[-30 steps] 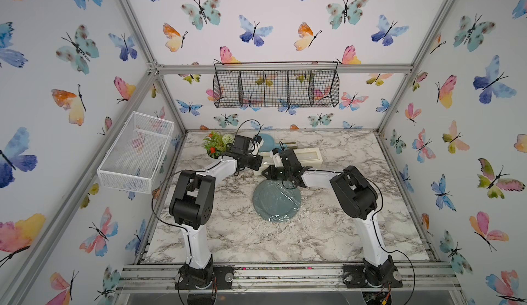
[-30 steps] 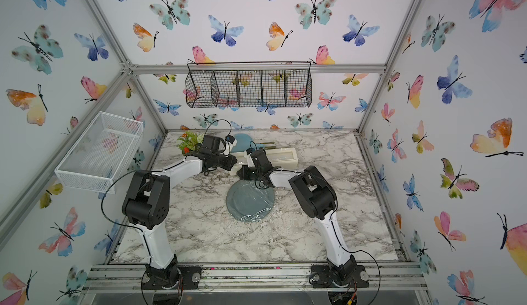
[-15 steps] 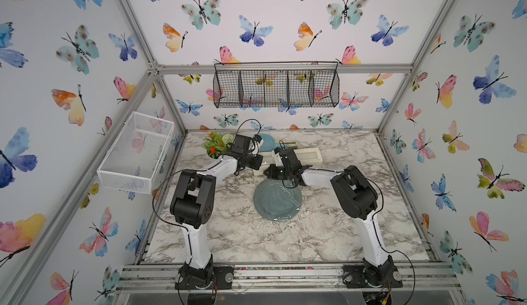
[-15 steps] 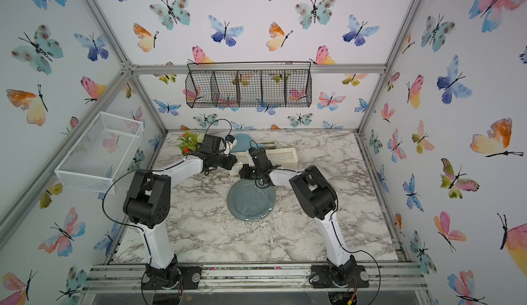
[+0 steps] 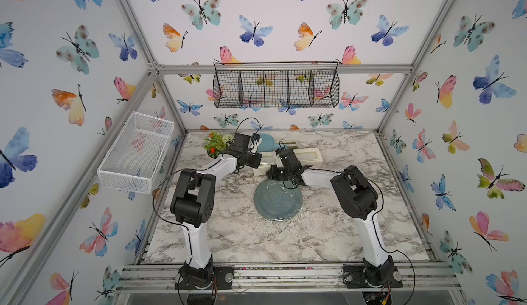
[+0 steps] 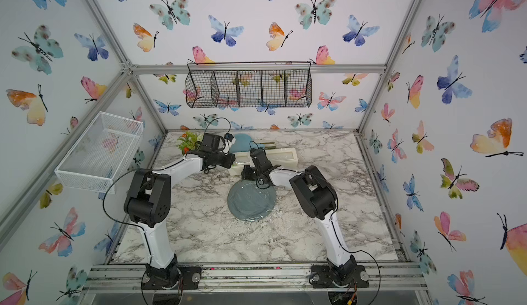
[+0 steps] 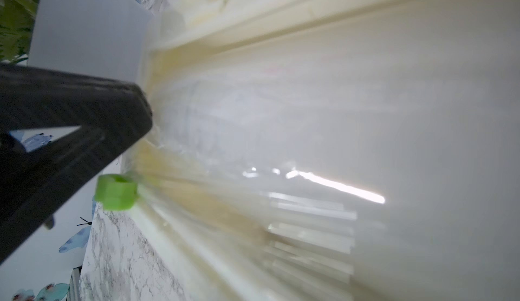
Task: Wrap the plate with plastic wrap
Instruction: Tear off the plastic wrap from the plastic wrap cutting box.
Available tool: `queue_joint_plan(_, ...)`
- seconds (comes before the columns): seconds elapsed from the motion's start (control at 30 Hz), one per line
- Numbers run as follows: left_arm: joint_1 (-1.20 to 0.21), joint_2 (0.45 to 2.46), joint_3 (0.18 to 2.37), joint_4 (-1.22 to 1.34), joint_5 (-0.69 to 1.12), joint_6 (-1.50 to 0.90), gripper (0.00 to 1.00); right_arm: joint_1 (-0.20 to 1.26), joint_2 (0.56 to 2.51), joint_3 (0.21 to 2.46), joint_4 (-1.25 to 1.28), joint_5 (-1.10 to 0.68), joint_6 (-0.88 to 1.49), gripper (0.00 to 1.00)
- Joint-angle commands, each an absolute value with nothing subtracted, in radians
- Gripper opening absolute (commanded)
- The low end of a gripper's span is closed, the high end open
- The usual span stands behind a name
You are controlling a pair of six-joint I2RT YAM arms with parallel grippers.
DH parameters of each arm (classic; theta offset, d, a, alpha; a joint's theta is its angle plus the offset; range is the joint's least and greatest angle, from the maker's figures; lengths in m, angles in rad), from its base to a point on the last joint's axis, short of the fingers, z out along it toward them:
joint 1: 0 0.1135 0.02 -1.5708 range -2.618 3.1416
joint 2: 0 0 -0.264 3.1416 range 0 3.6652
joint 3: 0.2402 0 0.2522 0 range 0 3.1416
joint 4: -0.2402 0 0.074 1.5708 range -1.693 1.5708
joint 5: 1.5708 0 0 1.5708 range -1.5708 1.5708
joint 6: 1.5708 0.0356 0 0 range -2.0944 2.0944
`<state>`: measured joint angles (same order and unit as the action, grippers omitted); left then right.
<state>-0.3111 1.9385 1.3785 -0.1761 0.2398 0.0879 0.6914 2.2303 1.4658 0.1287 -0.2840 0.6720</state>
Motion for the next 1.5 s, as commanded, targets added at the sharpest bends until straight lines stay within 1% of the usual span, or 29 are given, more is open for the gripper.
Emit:
queue_joint_plan(0.0,-0.292,1.968,1.371,-0.230,0.180,0.082,0.08,0.653,2.252,1.434,-0.016,-0.186,0.660,0.02)
queue_joint_plan(0.13,-0.290,1.973,1.371,-0.227,0.173,0.078,0.08,0.652,2.245,1.436,-0.069,-0.158,0.652,0.02)
queue_joint_plan(0.27,-0.294,1.990,1.390,-0.228,0.203,0.053,0.08,0.649,2.212,1.364,-0.032,-0.150,0.659,0.02)
queue_joint_plan(0.5,-0.315,2.098,1.436,-0.242,0.195,0.010,0.09,0.634,2.181,1.306,-0.018,-0.154,0.657,0.02)
queue_joint_plan(0.67,-0.314,2.130,1.467,-0.232,0.174,-0.018,0.08,0.629,2.182,1.315,-0.023,-0.161,0.650,0.02)
queue_joint_plan(0.77,-0.312,2.149,1.536,-0.285,0.166,-0.037,0.09,0.627,2.190,1.324,-0.022,-0.167,0.647,0.02)
queue_joint_plan(0.87,-0.298,2.094,1.523,-0.263,0.173,-0.074,0.10,0.627,2.202,1.339,-0.030,-0.173,0.643,0.02)
queue_joint_plan(1.03,-0.291,1.877,1.428,-0.195,0.221,-0.124,0.20,0.627,2.199,1.344,-0.029,-0.173,0.632,0.02)
queue_joint_plan(1.13,-0.293,1.750,1.325,-0.131,0.296,-0.172,0.24,0.626,2.194,1.341,-0.018,-0.180,0.635,0.02)
queue_joint_plan(1.2,-0.294,1.693,1.254,-0.083,0.386,-0.215,0.26,0.626,2.192,1.341,-0.009,-0.187,0.638,0.02)
queue_joint_plan(1.33,-0.316,1.639,1.123,0.004,0.510,-0.296,0.26,0.626,2.189,1.344,-0.006,-0.191,0.638,0.02)
queue_joint_plan(1.47,-0.322,1.668,1.069,0.053,0.569,-0.351,0.24,0.626,2.188,1.344,-0.001,-0.198,0.638,0.02)
